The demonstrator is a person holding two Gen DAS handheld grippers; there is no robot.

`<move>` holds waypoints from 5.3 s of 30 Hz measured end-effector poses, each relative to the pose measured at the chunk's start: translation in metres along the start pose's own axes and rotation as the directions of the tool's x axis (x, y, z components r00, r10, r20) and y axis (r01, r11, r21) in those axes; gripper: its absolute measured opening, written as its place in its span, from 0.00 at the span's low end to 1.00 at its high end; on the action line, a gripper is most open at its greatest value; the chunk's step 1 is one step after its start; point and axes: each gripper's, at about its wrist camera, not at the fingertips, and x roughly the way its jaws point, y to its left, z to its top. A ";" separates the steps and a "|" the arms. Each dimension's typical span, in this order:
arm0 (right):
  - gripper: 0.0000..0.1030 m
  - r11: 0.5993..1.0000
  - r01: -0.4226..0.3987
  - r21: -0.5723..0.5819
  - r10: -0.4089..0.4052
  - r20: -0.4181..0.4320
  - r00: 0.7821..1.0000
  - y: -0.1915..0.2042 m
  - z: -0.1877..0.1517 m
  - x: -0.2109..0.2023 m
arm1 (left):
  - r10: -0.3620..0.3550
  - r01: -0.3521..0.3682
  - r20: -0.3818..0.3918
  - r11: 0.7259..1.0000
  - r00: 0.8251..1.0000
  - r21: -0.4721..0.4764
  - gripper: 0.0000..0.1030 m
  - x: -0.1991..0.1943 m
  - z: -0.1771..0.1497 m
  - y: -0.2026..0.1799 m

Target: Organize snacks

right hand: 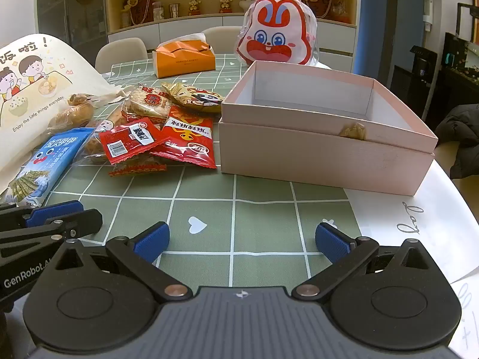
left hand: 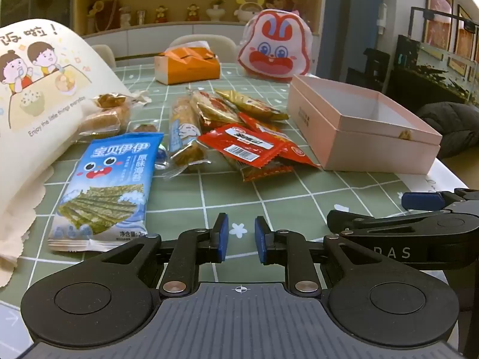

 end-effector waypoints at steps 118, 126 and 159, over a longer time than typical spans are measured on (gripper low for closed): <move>0.96 0.906 -0.417 -0.076 0.406 -0.125 0.905 0.147 0.182 0.055 | -0.149 0.126 -0.029 0.916 0.988 -0.382 0.23 -0.008 0.046 0.191; 0.82 0.940 -0.330 -0.086 0.303 -0.235 0.923 0.232 0.206 0.172 | -0.155 0.154 0.035 0.876 0.987 -0.457 0.23 -0.021 0.033 0.209; 0.44 0.924 -0.382 0.002 0.357 -0.356 0.863 0.223 0.163 0.137 | -0.144 0.136 0.009 0.907 0.989 -0.398 0.23 -0.050 0.014 0.186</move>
